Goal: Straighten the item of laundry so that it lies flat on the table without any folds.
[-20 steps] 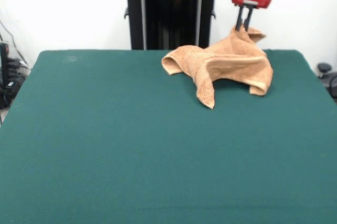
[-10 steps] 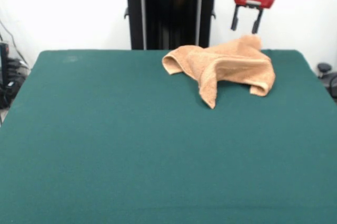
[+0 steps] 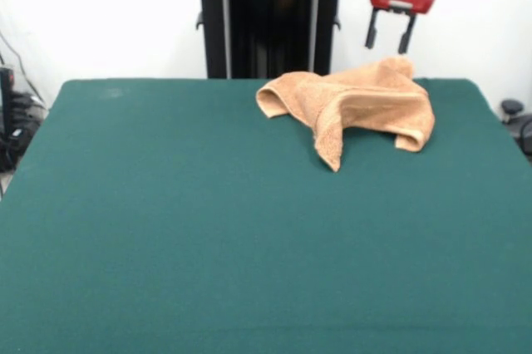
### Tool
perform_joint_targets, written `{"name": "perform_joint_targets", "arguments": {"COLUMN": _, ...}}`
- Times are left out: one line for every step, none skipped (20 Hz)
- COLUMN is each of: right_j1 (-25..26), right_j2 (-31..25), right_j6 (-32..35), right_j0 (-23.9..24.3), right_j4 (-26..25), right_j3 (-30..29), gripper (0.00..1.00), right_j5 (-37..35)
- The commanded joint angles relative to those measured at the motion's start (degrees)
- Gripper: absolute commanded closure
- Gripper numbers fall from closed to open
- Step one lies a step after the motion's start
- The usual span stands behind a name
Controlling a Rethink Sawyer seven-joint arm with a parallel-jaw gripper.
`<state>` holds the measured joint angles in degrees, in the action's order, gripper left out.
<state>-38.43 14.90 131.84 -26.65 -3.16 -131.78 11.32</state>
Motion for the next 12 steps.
{"name": "perform_joint_targets", "arguments": {"right_j1": -1.64, "right_j2": -3.12, "right_j6": 7.12, "right_j0": 0.82, "right_j4": 2.51, "right_j3": 1.95, "gripper": 0.00, "right_j5": -4.47}}
{"name": "perform_joint_targets", "arguments": {"right_j1": -2.56, "right_j2": -3.14, "right_j6": 6.94, "right_j0": 1.10, "right_j4": 2.28, "right_j3": 1.79, "gripper": 0.00, "right_j5": -4.86}}
{"name": "perform_joint_targets", "arguments": {"right_j1": -3.32, "right_j2": -3.11, "right_j6": 6.67, "right_j0": 1.52, "right_j4": 2.11, "right_j3": 1.81, "gripper": 0.00, "right_j5": -5.45}}
{"name": "perform_joint_targets", "arguments": {"right_j1": -4.66, "right_j2": -2.49, "right_j6": 5.75, "right_j0": 2.22, "right_j4": 1.62, "right_j3": 2.32, "gripper": 0.00, "right_j5": -6.39}}
{"name": "perform_joint_targets", "arguments": {"right_j1": -5.56, "right_j2": -2.70, "right_j6": 5.27, "right_j0": 3.26, "right_j4": 1.18, "right_j3": 2.43, "gripper": 0.00, "right_j5": -7.18}}
{"name": "perform_joint_targets", "arguments": {"right_j1": -7.32, "right_j2": -2.31, "right_j6": 3.77, "right_j0": 4.39, "right_j4": 0.69, "right_j3": 3.39, "gripper": 0.00, "right_j5": -9.79}}
{"name": "perform_joint_targets", "arguments": {"right_j1": -8.33, "right_j2": -2.72, "right_j6": 3.27, "right_j0": 5.60, "right_j4": 0.22, "right_j3": 3.52, "gripper": 0.00, "right_j5": -10.63}}
{"name": "perform_joint_targets", "arguments": {"right_j1": -9.78, "right_j2": -3.39, "right_j6": 2.02, "right_j0": 7.81, "right_j4": -0.67, "right_j3": 4.18, "gripper": 0.00, "right_j5": -12.28}}
{"name": "perform_joint_targets", "arguments": {"right_j1": -10.56, "right_j2": -4.01, "right_j6": 1.43, "right_j0": 9.19, "right_j4": -1.19, "right_j3": 4.33, "gripper": 0.00, "right_j5": -13.07}}
{"name": "perform_joint_targets", "arguments": {"right_j1": -10.89, "right_j2": -4.50, "right_j6": -0.15, "right_j0": 10.68, "right_j4": -2.17, "right_j3": 5.42, "gripper": 0.00, "right_j5": -14.26}}
{"name": "perform_joint_targets", "arguments": {"right_j1": -10.70, "right_j2": -5.07, "right_j6": -0.63, "right_j0": 11.77, "right_j4": -2.72, "right_j3": 5.92, "gripper": 0.00, "right_j5": -14.46}}
{"name": "perform_joint_targets", "arguments": {"right_j1": -10.76, "right_j2": -5.93, "right_j6": -1.65, "right_j0": 13.73, "right_j4": -3.85, "right_j3": 6.45, "gripper": 0.00, "right_j5": -14.87}}
